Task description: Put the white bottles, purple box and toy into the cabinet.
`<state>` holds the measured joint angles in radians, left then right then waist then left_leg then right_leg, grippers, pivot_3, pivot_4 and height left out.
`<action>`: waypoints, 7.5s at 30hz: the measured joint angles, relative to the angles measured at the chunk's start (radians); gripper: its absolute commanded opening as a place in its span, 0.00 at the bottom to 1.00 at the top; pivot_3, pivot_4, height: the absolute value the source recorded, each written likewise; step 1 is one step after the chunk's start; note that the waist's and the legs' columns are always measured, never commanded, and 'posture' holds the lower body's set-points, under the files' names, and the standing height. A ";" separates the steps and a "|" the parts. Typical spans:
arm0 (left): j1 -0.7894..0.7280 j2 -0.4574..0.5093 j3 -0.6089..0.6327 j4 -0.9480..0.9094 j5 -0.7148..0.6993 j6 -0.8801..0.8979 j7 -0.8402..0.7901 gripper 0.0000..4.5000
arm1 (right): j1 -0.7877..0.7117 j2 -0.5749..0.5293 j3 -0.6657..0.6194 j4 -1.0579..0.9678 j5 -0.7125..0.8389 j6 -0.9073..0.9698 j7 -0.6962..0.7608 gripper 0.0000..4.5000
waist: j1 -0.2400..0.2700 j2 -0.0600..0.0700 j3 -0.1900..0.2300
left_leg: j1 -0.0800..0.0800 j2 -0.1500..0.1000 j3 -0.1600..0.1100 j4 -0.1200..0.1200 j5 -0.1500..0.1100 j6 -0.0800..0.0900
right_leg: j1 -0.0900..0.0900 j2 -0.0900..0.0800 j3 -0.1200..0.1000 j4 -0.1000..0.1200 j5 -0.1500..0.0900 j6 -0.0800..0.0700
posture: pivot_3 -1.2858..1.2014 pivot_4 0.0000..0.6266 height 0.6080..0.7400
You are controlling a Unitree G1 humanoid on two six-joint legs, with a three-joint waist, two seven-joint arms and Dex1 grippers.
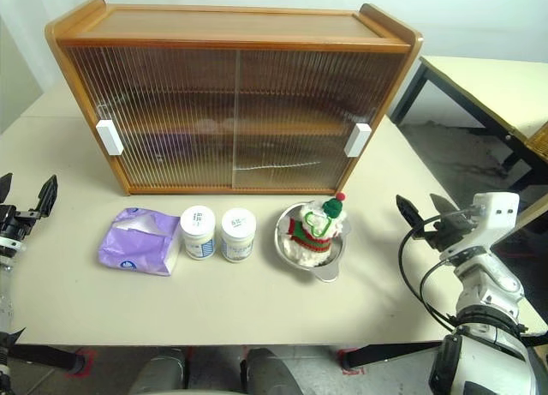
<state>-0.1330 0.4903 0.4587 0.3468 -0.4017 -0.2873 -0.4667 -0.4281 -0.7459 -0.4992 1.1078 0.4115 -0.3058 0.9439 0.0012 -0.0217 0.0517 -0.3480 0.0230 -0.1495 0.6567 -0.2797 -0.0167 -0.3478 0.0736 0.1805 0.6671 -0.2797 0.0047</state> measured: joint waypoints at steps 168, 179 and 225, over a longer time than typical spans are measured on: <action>-0.428 -0.152 -0.438 -0.055 0.160 0.305 -0.199 0.01 | 0.331 0.234 0.367 -1.352 0.243 0.532 0.011 1.00 | -0.068 -0.007 -0.032 | -0.002 -0.011 0.000 0.008 0.009 0.003 | 0.006 -0.002 -0.003 -0.003 0.000 0.023 | 0.47 0.00 1.00; -0.506 -0.224 -0.518 0.012 0.201 0.267 -0.241 0.01 | 0.333 0.289 0.384 -1.394 0.247 0.550 -0.056 1.00 | -0.079 -0.007 -0.032 | -0.002 -0.012 -0.002 0.008 0.007 0.005 | 0.007 -0.003 -0.003 -0.005 0.000 0.026 | 0.46 0.00 1.00; -0.041 0.435 -0.261 -0.451 -0.202 1.163 -0.504 1.00 | 0.287 0.264 0.407 -1.262 0.246 0.493 0.166 1.00 | -0.079 0.004 -0.040 | -0.015 -0.005 -0.006 0.003 0.009 0.000 | -0.019 -0.003 -0.005 -0.001 0.008 -0.002 | 0.49 0.00 1.00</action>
<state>-0.1737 0.9253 0.1980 -0.1041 -0.6033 0.8756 -0.9704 -0.1407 -0.4818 -0.0923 -0.1544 0.6570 0.1869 1.1098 -0.0776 -0.0179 0.0120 -0.3632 0.0181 -0.1551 0.6601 -0.2705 -0.0172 -0.3667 0.0702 0.1752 0.6660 -0.2716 0.0028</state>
